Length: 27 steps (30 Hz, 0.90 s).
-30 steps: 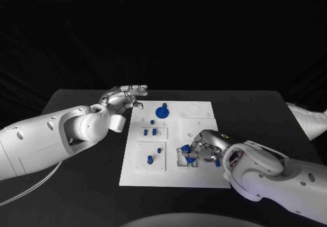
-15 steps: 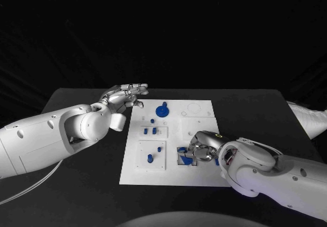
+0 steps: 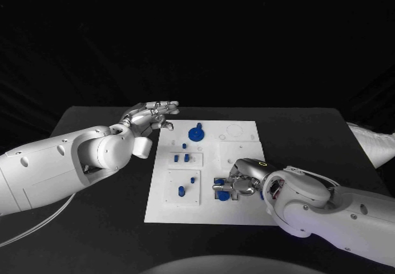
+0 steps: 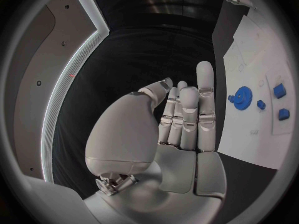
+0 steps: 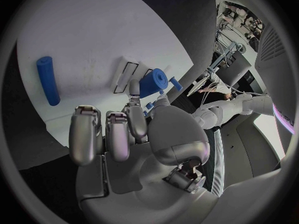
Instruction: Assemble the parts on the task board
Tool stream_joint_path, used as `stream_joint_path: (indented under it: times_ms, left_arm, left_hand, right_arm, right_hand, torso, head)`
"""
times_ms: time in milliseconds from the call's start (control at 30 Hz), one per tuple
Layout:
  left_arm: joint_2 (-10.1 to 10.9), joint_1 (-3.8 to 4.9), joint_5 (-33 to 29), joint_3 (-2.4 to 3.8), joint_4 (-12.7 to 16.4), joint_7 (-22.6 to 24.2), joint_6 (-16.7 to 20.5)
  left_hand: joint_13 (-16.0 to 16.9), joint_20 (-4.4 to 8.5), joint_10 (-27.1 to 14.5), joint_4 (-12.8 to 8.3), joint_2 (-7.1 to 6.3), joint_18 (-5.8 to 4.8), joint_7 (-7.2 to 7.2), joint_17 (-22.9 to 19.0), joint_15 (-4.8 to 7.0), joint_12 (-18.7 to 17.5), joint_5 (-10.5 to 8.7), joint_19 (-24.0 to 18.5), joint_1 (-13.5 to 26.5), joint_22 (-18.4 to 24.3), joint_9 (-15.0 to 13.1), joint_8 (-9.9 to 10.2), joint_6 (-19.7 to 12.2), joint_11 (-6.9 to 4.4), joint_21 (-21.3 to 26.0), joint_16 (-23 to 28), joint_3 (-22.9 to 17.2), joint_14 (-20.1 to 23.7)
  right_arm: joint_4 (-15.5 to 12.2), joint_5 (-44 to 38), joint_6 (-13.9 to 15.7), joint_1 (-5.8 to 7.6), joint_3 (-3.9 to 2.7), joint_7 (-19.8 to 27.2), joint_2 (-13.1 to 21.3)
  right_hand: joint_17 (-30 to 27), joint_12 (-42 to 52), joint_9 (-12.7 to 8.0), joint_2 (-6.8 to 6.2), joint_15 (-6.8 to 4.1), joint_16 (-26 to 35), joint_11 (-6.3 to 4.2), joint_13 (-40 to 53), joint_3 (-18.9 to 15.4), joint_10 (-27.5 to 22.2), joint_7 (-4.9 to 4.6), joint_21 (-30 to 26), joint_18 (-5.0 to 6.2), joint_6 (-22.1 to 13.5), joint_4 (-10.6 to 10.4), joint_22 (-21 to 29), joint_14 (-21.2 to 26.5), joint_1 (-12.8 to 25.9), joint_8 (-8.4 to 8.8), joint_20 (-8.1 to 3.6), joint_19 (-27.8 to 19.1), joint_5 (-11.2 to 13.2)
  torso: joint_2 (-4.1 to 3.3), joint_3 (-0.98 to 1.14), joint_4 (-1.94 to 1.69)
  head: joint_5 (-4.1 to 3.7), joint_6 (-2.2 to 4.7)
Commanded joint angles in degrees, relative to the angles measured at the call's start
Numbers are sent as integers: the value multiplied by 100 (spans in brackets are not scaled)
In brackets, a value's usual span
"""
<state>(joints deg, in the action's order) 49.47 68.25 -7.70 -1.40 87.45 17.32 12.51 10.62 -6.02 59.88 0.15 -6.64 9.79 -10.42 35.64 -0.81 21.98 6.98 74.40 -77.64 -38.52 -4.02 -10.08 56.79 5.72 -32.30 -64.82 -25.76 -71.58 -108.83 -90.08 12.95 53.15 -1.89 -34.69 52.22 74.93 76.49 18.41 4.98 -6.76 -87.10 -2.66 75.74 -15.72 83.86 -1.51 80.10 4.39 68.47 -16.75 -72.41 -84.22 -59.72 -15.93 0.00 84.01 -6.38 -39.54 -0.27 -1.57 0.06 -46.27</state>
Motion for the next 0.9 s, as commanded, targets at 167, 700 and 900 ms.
stream_joint_path:
  times_ms: [167,700,900]
  left_arm:
    - [8,3,19,3,16,9,-105]
    - [44,2,19,2,8,-14,-119]
    - [44,2,19,2,8,-15,-122]
  left_hand:
    - [5,-6,-37,7,2,52,14,-6,11,23,14,-46,33,-7,1,-26,-39,-3,40,-19,35,35]
    - [5,-6,-37,7,2,52,14,-6,11,23,14,-46,33,-7,1,-26,-39,-3,40,-19,35,35]
    - [5,-6,-37,7,2,52,14,-6,11,23,14,-46,33,-7,1,-26,-39,-3,40,-19,35,35]
  right_arm:
    - [-161,-271,183,-4,-1,68,81]
    - [-582,-119,178,0,-18,202,547]
    - [-512,-87,-29,0,-19,178,543]
  right_hand:
    - [931,-27,94,-99,33,2,-18,463,-30,264,14,-2,-86,-35,97,-24,-468,-318,48,-37,93,-92]
    - [958,3,155,-139,31,-11,-22,499,-28,281,18,18,-93,-30,116,-63,-473,-517,61,-40,105,-125]
    - [949,-16,238,-90,33,-5,-18,511,109,281,11,9,-92,-49,335,-59,-471,-1026,95,-41,99,-153]
  torso:
    - [-5,11,4]
    - [-5,8,-3]
    - [-6,3,-11]
  head:
    - [16,17]
    - [9,11]
    - [2,13]
